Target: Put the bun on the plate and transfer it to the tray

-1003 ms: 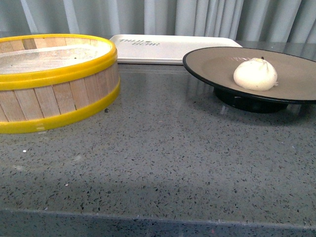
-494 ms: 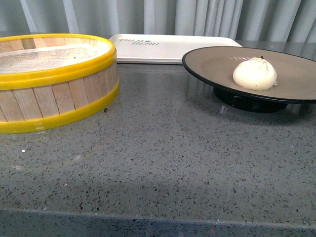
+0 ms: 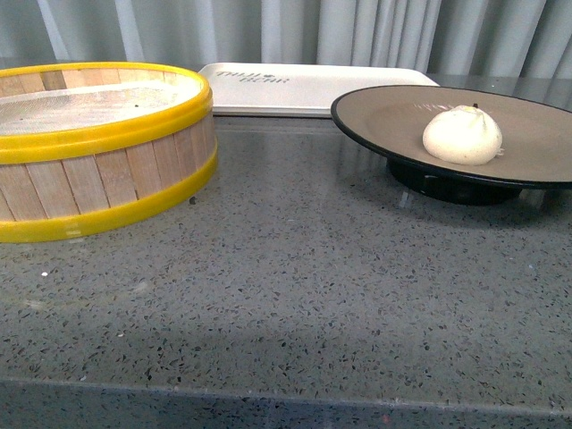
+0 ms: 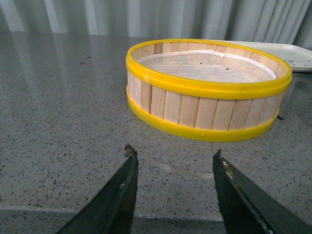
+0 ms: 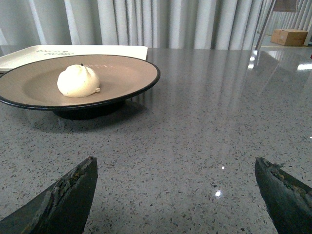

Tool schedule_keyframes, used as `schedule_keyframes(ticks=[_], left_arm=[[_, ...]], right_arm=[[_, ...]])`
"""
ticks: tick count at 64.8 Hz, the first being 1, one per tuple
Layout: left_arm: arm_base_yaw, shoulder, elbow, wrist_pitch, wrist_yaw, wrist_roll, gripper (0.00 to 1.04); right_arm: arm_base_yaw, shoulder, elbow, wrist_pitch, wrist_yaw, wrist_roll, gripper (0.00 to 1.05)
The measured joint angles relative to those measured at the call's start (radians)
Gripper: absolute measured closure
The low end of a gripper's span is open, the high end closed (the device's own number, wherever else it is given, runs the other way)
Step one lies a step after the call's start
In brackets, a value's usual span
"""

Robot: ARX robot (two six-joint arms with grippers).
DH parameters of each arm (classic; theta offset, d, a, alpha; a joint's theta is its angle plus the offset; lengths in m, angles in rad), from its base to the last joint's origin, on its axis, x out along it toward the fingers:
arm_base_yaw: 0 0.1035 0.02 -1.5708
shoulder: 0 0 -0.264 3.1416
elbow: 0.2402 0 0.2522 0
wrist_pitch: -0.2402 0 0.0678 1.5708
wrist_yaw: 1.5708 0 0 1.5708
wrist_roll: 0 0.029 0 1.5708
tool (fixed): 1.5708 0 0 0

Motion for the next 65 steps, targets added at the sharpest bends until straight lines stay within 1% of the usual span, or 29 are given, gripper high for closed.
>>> schedule_keyframes(ticks=[6,8,11,13,14,17,18,20,22,24,26,27,31,32,36,40,46,51,60,65], left_arm=[[0.000,0.000,0.000,0.000,0.000,0.000,0.40],[0.000,0.000,0.000,0.000,0.000,0.000,0.37],[0.000,0.000,0.000,0.000,0.000,0.000,0.28],[0.000,0.000,0.000,0.000,0.000,0.000,0.24],[0.000,0.000,0.000,0.000,0.000,0.000,0.21],[0.000,0.000,0.000,0.000,0.000,0.000,0.14],[0.000,0.000,0.000,0.000,-0.002,0.000,0.10],[0.000,0.000,0.000,0.000,-0.002,0.000,0.07],[0.000,0.000,0.000,0.000,-0.001,0.000,0.05],[0.000,0.000,0.000,0.000,0.000,0.000,0.07],[0.000,0.000,0.000,0.000,0.000,0.000,0.07],[0.000,0.000,0.000,0.000,0.000,0.000,0.07],[0.000,0.000,0.000,0.000,0.000,0.000,0.07],[0.000,0.000,0.000,0.000,0.000,0.000,0.07],[0.000,0.000,0.000,0.000,0.000,0.000,0.07],[0.000,0.000,0.000,0.000,0.000,0.000,0.07],[0.000,0.000,0.000,0.000,0.000,0.000,0.07],[0.000,0.000,0.000,0.000,0.000,0.000,0.07],[0.000,0.000,0.000,0.000,0.000,0.000,0.07],[0.000,0.000,0.000,0.000,0.000,0.000,0.07]], right_arm=[[0.000,0.000,0.000,0.000,0.000,0.000,0.08],[0.000,0.000,0.000,0.000,0.000,0.000,0.08],[0.001,0.001,0.000,-0.002,0.006,-0.001,0.08],[0.014,0.012,0.006,-0.022,0.042,-0.009,0.08],[0.029,0.029,0.023,-0.061,0.101,-0.018,0.08],[0.046,0.096,0.060,-0.099,0.209,-0.027,0.08],[0.047,0.115,0.068,-0.097,0.224,-0.027,0.08],[0.032,0.171,0.094,-0.074,0.229,-0.026,0.08],[0.003,0.229,0.121,-0.032,0.202,-0.021,0.08],[-0.047,0.303,0.160,0.034,0.144,-0.006,0.08],[-0.074,0.342,0.179,0.071,0.120,0.002,0.08],[-0.103,0.380,0.198,0.110,0.078,0.016,0.08],[-0.177,0.481,0.245,0.211,-0.007,0.060,0.08],[-0.206,0.526,0.265,0.250,-0.043,0.077,0.08],[-0.281,0.669,0.328,0.346,-0.131,0.162,0.08],[-0.330,0.814,0.391,0.412,-0.200,0.274,0.08],[-0.356,1.016,0.482,0.425,-0.257,0.438,0.08],[-0.352,1.125,0.536,0.409,-0.285,0.581,0.08],[-0.316,1.228,0.604,0.403,-0.354,0.820,0.08],[-0.291,1.254,0.623,0.395,-0.386,0.913,0.08]])
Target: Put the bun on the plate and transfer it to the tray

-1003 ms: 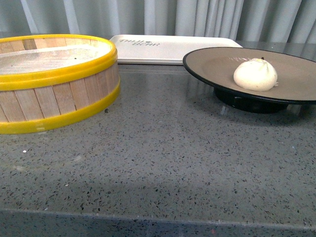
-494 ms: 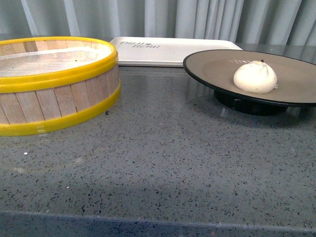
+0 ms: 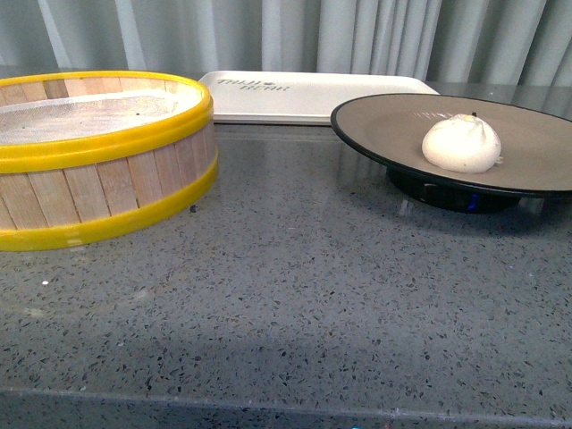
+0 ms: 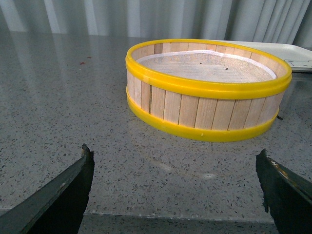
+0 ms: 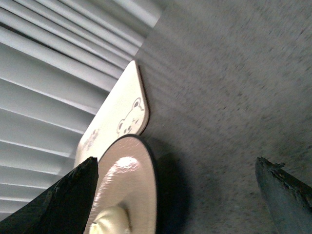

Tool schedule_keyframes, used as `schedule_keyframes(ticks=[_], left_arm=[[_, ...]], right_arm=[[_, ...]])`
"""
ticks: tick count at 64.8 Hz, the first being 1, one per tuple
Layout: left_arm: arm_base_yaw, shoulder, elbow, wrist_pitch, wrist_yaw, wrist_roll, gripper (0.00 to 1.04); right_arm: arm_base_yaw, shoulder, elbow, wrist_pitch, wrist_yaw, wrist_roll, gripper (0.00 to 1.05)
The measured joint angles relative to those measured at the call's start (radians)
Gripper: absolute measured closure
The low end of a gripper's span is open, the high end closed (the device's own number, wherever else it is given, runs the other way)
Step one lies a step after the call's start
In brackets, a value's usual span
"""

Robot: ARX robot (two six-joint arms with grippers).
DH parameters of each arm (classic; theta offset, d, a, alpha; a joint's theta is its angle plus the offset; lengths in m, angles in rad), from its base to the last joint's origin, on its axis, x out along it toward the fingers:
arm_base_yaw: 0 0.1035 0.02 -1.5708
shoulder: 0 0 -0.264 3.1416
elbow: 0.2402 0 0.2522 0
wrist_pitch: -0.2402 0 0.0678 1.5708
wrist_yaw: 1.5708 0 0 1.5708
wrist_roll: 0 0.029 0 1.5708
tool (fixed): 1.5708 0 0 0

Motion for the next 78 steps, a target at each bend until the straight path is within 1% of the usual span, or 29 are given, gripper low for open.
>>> schedule_keyframes(ticks=[10,25,33,49,54,62,64,67,69,78], left_arm=[[0.000,0.000,0.000,0.000,0.000,0.000,0.07],[0.000,0.000,0.000,0.000,0.000,0.000,0.07],[0.000,0.000,0.000,0.000,0.000,0.000,0.07],[0.000,0.000,0.000,0.000,0.000,0.000,0.07],[0.000,0.000,0.000,0.000,0.000,0.000,0.07],[0.000,0.000,0.000,0.000,0.000,0.000,0.07],[0.000,0.000,0.000,0.000,0.000,0.000,0.07],[0.000,0.000,0.000,0.000,0.000,0.000,0.07],[0.000,0.000,0.000,0.000,0.000,0.000,0.07],[0.000,0.000,0.000,0.000,0.000,0.000,0.07]], right_arm=[[0.057,0.049,0.005,0.002,-0.050,0.142,0.08],[0.122,0.112,0.029,0.000,-0.105,0.262,0.08],[0.160,0.143,0.051,0.003,-0.145,0.306,0.08],[0.229,0.145,0.055,-0.002,-0.175,0.348,0.09],[0.230,0.144,0.055,-0.011,-0.175,0.345,0.20],[0.224,0.144,0.050,-0.023,-0.176,0.340,0.41],[0.222,0.144,0.050,-0.023,-0.176,0.340,0.45],[0.219,0.144,0.047,-0.023,-0.175,0.338,0.53],[0.217,0.144,0.046,-0.023,-0.175,0.337,0.57],[0.204,0.138,0.038,-0.023,-0.179,0.335,0.81]])
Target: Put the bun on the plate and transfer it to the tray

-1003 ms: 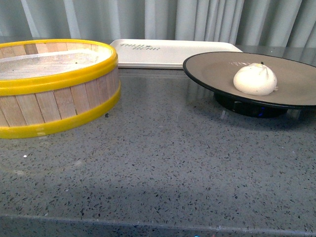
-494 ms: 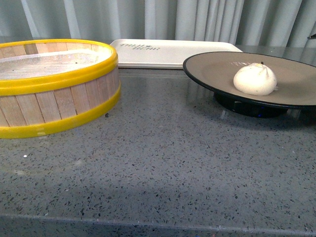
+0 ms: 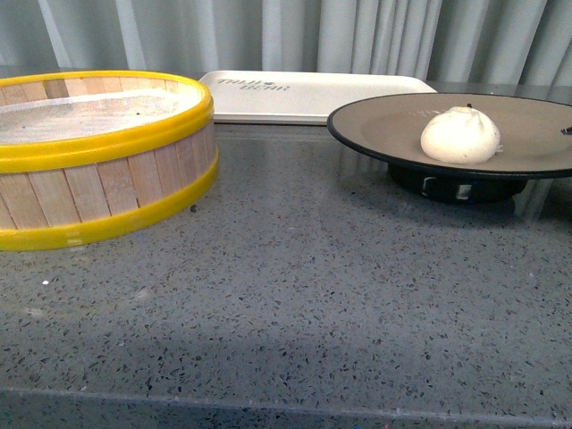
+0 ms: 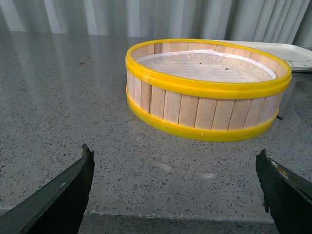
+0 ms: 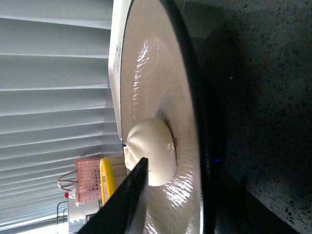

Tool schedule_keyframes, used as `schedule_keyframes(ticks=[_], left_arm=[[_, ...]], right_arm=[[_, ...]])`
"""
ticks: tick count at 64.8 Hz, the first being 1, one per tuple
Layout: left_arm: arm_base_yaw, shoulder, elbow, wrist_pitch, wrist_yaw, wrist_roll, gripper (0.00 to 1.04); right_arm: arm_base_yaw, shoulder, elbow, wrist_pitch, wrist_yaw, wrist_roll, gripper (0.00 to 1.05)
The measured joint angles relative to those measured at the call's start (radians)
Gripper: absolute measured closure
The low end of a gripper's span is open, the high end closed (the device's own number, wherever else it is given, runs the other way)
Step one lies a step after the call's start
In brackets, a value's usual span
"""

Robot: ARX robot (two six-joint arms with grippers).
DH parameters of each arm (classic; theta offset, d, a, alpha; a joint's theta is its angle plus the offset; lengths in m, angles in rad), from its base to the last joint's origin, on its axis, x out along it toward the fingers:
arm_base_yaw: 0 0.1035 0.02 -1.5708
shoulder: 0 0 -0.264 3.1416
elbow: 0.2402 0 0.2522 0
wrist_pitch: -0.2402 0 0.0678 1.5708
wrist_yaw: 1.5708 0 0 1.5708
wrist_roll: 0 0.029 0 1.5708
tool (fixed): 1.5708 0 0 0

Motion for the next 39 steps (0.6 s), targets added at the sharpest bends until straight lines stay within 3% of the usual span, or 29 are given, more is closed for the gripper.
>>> schedule_keyframes(ticks=[8,39], left_arm=[[0.000,0.000,0.000,0.000,0.000,0.000,0.07],[0.000,0.000,0.000,0.000,0.000,0.000,0.07]], right_arm=[[-0.007,-0.014,-0.017,0.002,0.004,-0.009,1.02],[-0.004,-0.158,-0.055,0.088,0.045,-0.010,1.02]])
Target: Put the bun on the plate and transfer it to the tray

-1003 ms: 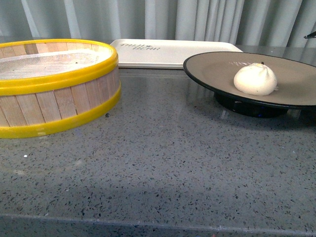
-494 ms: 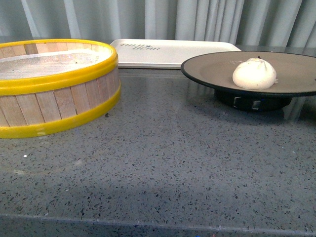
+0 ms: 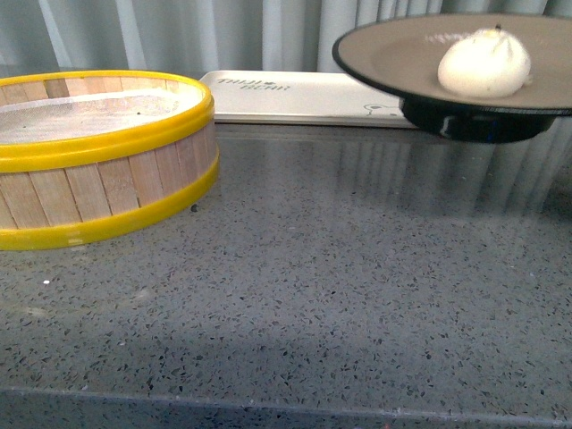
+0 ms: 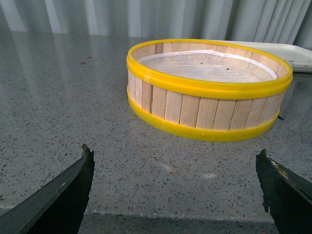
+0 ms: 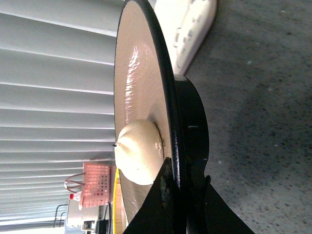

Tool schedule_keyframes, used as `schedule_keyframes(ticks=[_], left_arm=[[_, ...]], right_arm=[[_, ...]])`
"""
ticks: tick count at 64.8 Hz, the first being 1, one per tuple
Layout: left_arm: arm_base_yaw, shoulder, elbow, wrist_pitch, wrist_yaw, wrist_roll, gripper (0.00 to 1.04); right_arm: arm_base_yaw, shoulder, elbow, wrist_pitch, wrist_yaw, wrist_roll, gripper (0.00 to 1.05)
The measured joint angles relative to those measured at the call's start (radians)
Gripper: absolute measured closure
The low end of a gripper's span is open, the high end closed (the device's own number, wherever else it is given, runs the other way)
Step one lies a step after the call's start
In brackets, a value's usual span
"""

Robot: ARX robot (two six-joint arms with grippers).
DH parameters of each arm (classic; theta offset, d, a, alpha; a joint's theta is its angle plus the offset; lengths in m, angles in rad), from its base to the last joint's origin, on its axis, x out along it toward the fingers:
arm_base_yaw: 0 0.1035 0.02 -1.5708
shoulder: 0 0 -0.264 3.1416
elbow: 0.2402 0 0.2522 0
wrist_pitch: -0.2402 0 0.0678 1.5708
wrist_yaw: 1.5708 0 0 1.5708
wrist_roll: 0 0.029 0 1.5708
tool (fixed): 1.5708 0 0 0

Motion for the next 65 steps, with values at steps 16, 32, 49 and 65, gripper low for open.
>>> schedule_keyframes(ticks=[16,32,49,65], left_arm=[[0.000,0.000,0.000,0.000,0.000,0.000,0.07],[0.000,0.000,0.000,0.000,0.000,0.000,0.07],[0.000,0.000,0.000,0.000,0.000,0.000,0.07],[0.000,0.000,0.000,0.000,0.000,0.000,0.07]], right_arm=[[-0.034,0.222,0.217,0.029,-0.003,0.026,1.02],[0.002,0.524,0.610,-0.059,0.021,0.078,1.02],[0.053,0.781,0.944,-0.201,0.027,0.100,1.02],[0.077,0.909,1.139,-0.290,0.015,0.097,1.02]])
